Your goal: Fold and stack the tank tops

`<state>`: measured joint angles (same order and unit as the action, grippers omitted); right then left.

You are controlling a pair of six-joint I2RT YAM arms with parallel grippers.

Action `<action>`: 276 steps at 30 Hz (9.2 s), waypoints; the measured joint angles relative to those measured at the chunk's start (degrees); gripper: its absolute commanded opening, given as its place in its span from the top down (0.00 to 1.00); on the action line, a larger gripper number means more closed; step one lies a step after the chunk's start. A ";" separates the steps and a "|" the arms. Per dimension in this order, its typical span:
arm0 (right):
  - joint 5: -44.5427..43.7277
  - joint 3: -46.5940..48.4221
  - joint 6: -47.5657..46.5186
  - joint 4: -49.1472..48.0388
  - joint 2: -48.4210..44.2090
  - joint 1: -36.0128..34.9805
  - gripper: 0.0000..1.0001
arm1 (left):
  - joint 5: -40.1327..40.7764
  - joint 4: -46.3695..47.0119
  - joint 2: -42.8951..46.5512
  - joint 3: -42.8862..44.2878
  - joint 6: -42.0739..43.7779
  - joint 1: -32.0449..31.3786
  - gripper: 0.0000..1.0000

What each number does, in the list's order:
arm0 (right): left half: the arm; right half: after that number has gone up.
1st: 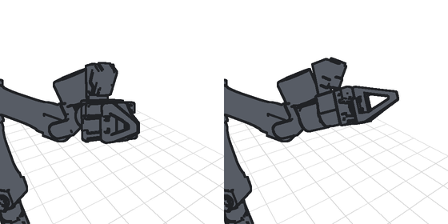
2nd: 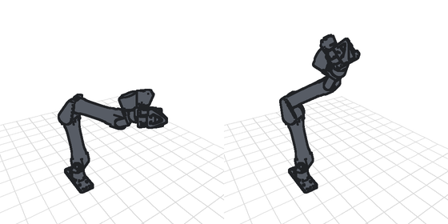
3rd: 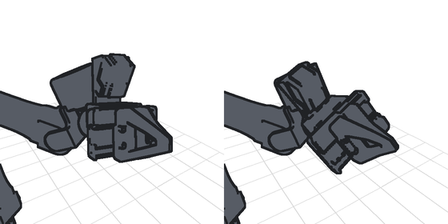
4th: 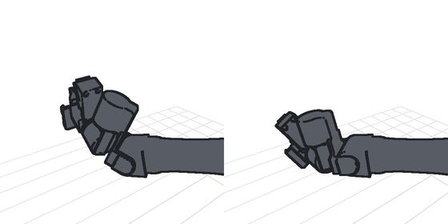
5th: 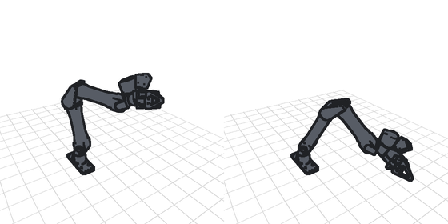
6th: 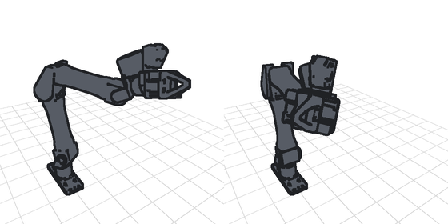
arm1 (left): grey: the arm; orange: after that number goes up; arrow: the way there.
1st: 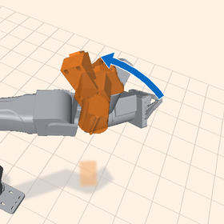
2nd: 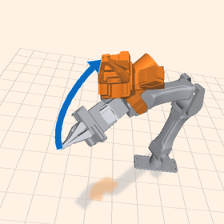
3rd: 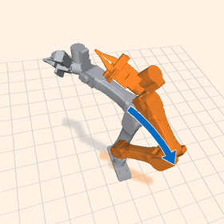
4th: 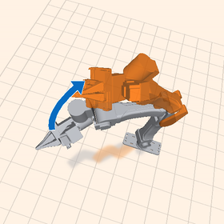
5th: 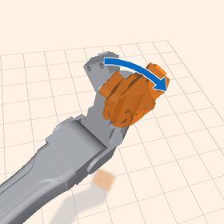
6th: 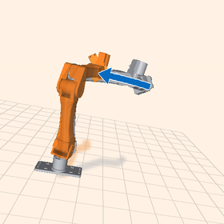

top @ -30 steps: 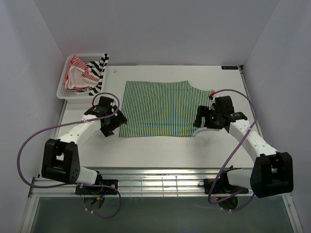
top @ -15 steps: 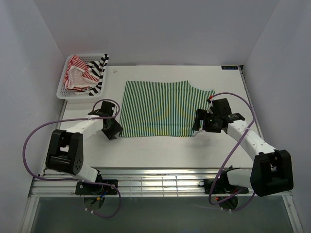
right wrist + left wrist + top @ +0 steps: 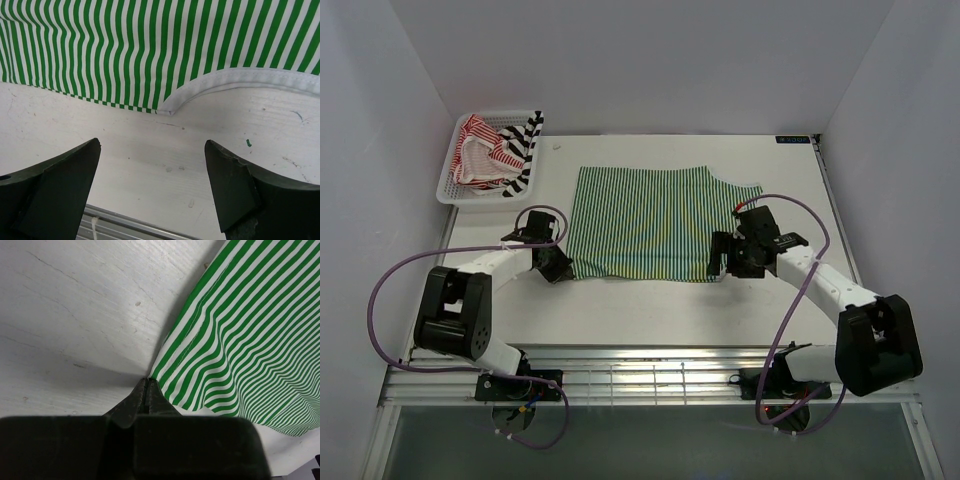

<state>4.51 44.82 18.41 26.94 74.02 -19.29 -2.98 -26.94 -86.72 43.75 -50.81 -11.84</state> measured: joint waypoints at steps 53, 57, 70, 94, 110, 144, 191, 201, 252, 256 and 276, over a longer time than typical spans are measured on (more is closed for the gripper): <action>-9.27 -2.19 12.41 -0.48 1.25 -3.34 0.92 | -6.91 -6.32 8.31 1.95 2.36 0.00 1.00; -9.44 2.78 11.91 2.36 2.95 -3.34 0.92 | -7.08 -6.93 6.25 6.99 2.49 0.00 1.00; -8.90 17.97 8.72 7.32 14.86 0.17 0.92 | -8.48 -7.98 -6.27 19.17 3.45 3.28 1.00; -8.07 38.71 5.49 9.77 35.30 4.98 0.79 | -6.51 -9.05 -24.87 34.84 2.21 4.61 0.93; -9.29 48.09 -3.78 12.50 39.41 9.42 0.08 | -3.85 -7.34 -25.20 39.17 2.99 4.46 0.02; -1.79 36.39 -9.99 3.32 37.64 13.51 0.10 | -2.93 -7.08 -21.24 32.35 4.33 -4.46 0.02; 6.54 -13.55 2.78 -15.69 -2.62 12.04 0.10 | -5.66 4.04 -2.16 4.57 1.27 -6.25 0.02; 7.28 1.42 -2.56 -3.23 -4.09 12.04 0.10 | 0.31 -3.39 -2.32 20.90 6.69 -6.36 0.02; -1.51 35.34 -6.25 -3.21 32.89 11.32 0.10 | 6.93 -4.74 -40.98 54.27 19.04 -1.29 1.00; -1.11 36.83 -6.97 -3.19 34.23 11.32 0.10 | 6.88 -4.72 -40.98 54.27 19.08 -1.38 1.00; 0.15 51.06 -6.78 -3.23 51.23 8.87 0.35 | 7.13 -1.33 -38.82 50.42 19.89 -2.16 1.00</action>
<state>4.67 95.88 11.64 23.70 125.25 -10.41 4.14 -28.27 -125.54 94.17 -30.92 -14.00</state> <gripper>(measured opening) 0.749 0.020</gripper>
